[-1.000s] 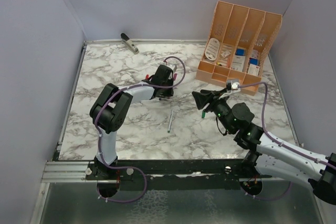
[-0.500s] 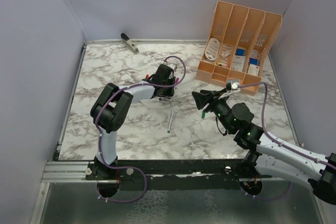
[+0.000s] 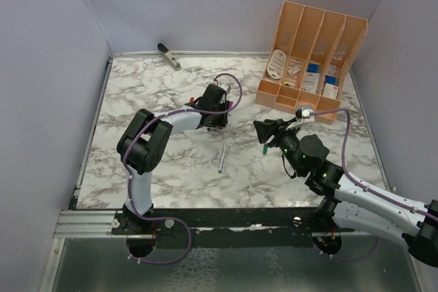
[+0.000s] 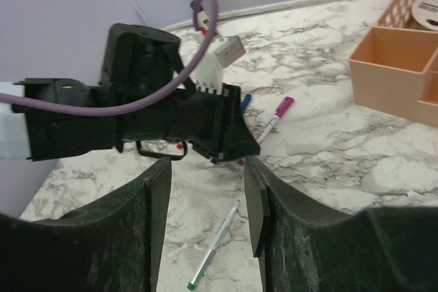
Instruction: Insert the pens into the pen caps
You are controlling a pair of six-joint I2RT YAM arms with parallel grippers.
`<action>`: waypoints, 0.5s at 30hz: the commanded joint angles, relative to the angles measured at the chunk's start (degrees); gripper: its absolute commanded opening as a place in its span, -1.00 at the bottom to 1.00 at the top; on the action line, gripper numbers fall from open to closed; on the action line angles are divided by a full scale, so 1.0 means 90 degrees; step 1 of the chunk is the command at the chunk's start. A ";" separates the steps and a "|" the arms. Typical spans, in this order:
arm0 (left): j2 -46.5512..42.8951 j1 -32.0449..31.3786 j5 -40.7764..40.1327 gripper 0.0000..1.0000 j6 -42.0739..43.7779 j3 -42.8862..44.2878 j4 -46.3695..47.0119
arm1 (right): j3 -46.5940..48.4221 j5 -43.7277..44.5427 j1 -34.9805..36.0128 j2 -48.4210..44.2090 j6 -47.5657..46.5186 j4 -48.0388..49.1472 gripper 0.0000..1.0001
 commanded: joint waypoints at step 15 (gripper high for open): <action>-0.2937 -0.0378 -0.0151 -0.26 -0.0239 -0.2500 0.0140 | 0.0210 0.1145 -0.0634 0.0813 0.2223 -0.3169 -0.10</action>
